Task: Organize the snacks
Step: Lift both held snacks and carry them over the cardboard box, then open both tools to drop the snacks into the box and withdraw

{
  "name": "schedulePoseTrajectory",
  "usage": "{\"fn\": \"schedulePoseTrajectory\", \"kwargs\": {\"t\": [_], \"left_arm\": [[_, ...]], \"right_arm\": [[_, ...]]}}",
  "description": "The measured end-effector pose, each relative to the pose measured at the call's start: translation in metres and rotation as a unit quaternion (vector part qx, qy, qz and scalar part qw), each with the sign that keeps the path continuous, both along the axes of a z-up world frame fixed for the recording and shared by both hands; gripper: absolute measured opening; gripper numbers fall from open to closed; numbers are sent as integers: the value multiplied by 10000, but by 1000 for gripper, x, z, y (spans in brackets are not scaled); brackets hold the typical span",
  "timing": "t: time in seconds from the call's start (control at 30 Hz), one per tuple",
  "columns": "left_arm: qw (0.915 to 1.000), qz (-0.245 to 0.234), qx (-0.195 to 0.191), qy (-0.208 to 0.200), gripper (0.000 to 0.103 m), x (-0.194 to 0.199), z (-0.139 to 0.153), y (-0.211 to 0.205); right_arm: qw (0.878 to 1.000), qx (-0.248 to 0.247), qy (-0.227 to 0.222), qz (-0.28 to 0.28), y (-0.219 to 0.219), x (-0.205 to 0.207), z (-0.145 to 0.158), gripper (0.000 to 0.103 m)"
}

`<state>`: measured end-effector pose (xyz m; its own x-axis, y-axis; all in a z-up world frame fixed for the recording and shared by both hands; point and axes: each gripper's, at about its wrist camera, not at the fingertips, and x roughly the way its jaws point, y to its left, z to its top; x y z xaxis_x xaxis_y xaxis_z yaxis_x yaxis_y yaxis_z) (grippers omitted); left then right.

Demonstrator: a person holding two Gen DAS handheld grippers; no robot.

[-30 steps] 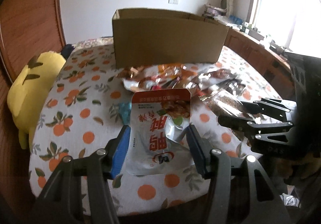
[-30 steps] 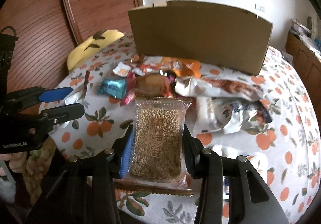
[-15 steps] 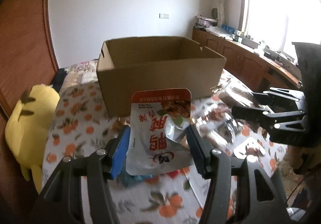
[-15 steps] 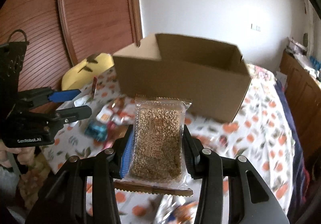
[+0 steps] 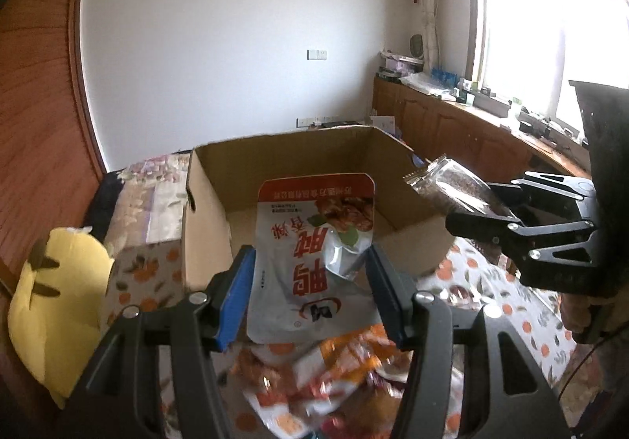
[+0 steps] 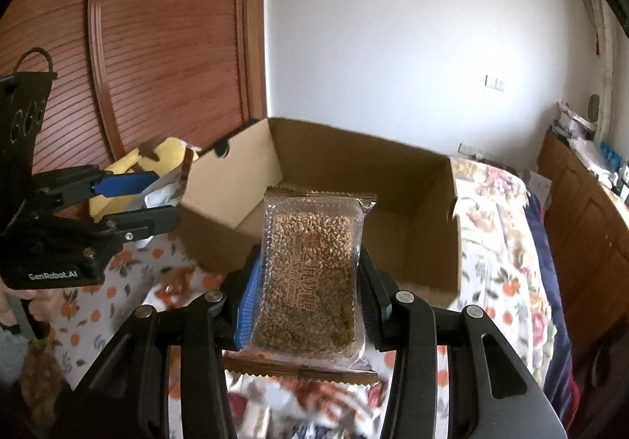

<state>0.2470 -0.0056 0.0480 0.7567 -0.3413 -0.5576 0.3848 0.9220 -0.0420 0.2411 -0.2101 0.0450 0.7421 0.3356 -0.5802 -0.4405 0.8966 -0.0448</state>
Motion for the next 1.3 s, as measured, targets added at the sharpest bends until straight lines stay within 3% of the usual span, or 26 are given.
{"fn": "schedulePoseTrajectory", "kwargs": {"t": [0.23,0.5,0.77,1.0,1.3], "left_arm": [[10000,15,-1,-51,57,38,6,-3],[10000,27,3,82,57,70,-6,-10],[9994,86,24,330,58,92,-24,-11],[9994,104,7,333,61,84,-29,-16],[9997,143,112,160,70,73,-14,-19]], "right_arm": [[10000,38,-24,-85,0,38,3,44],[9990,164,192,-372,-9,87,-11,44],[9976,65,483,-491,-14,111,-36,44],[9968,57,609,-508,-16,114,-47,49],[9979,142,409,-488,-13,95,-28,53]]}}
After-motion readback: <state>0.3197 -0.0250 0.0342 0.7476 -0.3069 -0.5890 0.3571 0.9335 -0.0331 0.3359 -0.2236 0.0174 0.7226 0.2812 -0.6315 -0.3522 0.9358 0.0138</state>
